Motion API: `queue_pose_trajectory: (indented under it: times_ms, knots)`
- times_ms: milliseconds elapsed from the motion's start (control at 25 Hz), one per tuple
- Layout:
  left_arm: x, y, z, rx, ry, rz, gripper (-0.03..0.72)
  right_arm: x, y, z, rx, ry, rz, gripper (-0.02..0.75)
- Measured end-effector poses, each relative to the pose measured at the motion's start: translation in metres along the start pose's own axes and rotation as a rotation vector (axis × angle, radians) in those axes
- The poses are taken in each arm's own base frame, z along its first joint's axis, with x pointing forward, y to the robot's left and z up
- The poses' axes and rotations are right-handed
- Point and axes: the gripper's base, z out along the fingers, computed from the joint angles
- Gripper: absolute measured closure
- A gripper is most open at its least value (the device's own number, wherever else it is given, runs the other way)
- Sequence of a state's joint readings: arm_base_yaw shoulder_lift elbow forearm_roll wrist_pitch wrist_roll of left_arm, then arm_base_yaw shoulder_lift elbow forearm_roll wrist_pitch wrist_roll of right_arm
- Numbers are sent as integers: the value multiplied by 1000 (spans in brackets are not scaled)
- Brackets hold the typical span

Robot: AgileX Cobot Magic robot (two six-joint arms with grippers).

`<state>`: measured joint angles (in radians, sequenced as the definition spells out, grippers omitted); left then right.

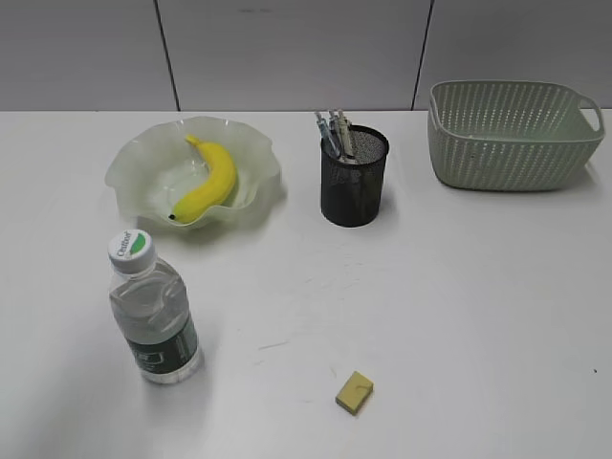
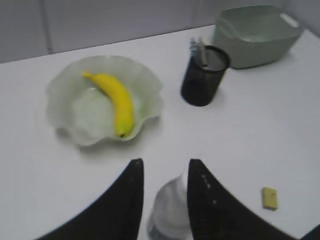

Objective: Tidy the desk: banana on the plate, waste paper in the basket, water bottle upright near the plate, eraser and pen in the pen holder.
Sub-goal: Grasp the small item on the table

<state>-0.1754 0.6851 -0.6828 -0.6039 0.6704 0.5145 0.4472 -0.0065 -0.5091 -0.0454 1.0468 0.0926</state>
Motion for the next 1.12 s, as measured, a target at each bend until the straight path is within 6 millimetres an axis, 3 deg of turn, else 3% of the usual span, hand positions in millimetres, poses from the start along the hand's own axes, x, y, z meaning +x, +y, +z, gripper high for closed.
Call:
queue_pose_trajectory:
  times_ms: [160,280,400,560,640,840,1000,1120]
  knots:
    - [-41,-14,66,197,102,91,459,0,0,0,-2,-2,2,367]
    - [-51,-64,119,359,213,195,459,0,0,0,-2,-2,3,380]
    - [-27,-127,174,416,413,324,451,0,0,0,-2,-2,3,400]
    - [40,-184,235,376,705,448,328,0,0,0,-3,-3,3,421]
    - [69,-190,260,334,821,429,276,0,0,0,-3,-3,3,425]
    - [110,-188,294,264,956,395,249,0,0,0,-3,-3,3,428]
    - [119,-186,302,235,974,390,275,0,0,0,-3,-3,3,428]
    - [120,-185,304,222,974,404,373,0,0,0,-3,-3,3,428]
